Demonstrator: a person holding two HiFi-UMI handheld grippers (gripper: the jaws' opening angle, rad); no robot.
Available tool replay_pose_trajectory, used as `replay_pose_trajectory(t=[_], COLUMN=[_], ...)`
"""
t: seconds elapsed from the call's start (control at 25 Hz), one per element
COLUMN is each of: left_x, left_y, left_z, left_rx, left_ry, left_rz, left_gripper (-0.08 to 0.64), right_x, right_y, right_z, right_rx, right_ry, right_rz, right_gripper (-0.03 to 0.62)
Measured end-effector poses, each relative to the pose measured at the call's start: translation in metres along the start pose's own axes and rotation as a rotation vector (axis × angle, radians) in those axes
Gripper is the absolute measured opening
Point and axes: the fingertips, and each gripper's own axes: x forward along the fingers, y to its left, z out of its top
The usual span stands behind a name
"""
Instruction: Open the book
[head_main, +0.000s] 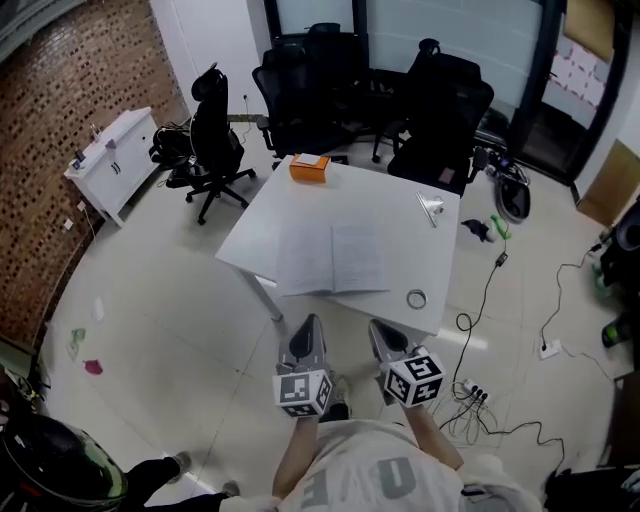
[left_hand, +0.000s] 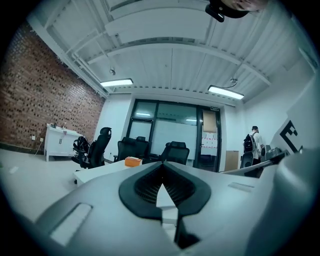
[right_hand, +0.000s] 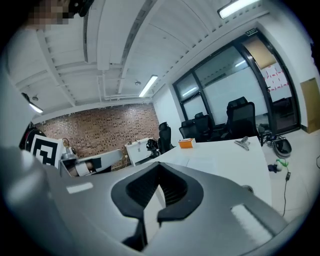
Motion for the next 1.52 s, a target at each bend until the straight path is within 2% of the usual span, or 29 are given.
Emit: replay_pose_trajectory(t=[0.28, 0.52, 0.72, 0.92, 1.08, 1.24, 1.4, 1.44, 1.48, 1.52], left_x=[0.071, 0.113, 0.136, 0.154, 0.166, 0.176, 0.186, 0.188, 0.190, 0.191], left_y=[0.050, 0.070, 0.066, 0.053, 0.036, 0.025, 0.024, 0.023, 0.021, 0.020], left_z=[-0.002, -0.004, -0.013, -0.028, -0.041, -0.055, -0.068, -0.073, -0.079, -0.085], left_rx=[-0.033, -0.029, -0.025, -0.026, 0.002, 0.049, 0.044, 0.042, 0.043, 0.045], left_ry=[0.019, 0.042, 0.055, 0.077, 0.099, 0.117, 0.135, 0.145, 0.159, 0.175], left_rz=[-0.046, -0.085, -0.130, -0.164, -0.190, -0.197, -0.190, -0.189, -0.188, -0.188], left_gripper=[0.018, 0.018, 0.018, 0.018, 0.018, 0.018, 0.017, 0.016, 0.017, 0.017], right_x=[0.082, 0.119, 0.121, 0.119, 0.119, 0.128, 0.135, 0.135, 0.135, 0.135], right_y=[-0.027, -0.043, -0.072, -0.092, -0.111, -0.132, -0.152, -0.156, -0.159, -0.161], right_z=[0.016, 0.027, 0.022, 0.012, 0.005, -0.004, -0.024, -0.031, -0.040, -0.049], right_rx=[0.023, 0.009, 0.029, 0.031, 0.050, 0.024, -0.006, -0.002, 0.010, 0.025], right_ry=[0.016, 0.018, 0.029, 0.062, 0.095, 0.148, 0.208, 0.229, 0.252, 0.275], right_rz=[-0.043, -0.092, -0.172, -0.226, -0.255, -0.272, -0.313, -0.314, -0.313, -0.314], right_gripper=[0.003, 0.003, 0.003, 0.005, 0.003, 0.003, 0.003, 0.012, 0.112, 0.148])
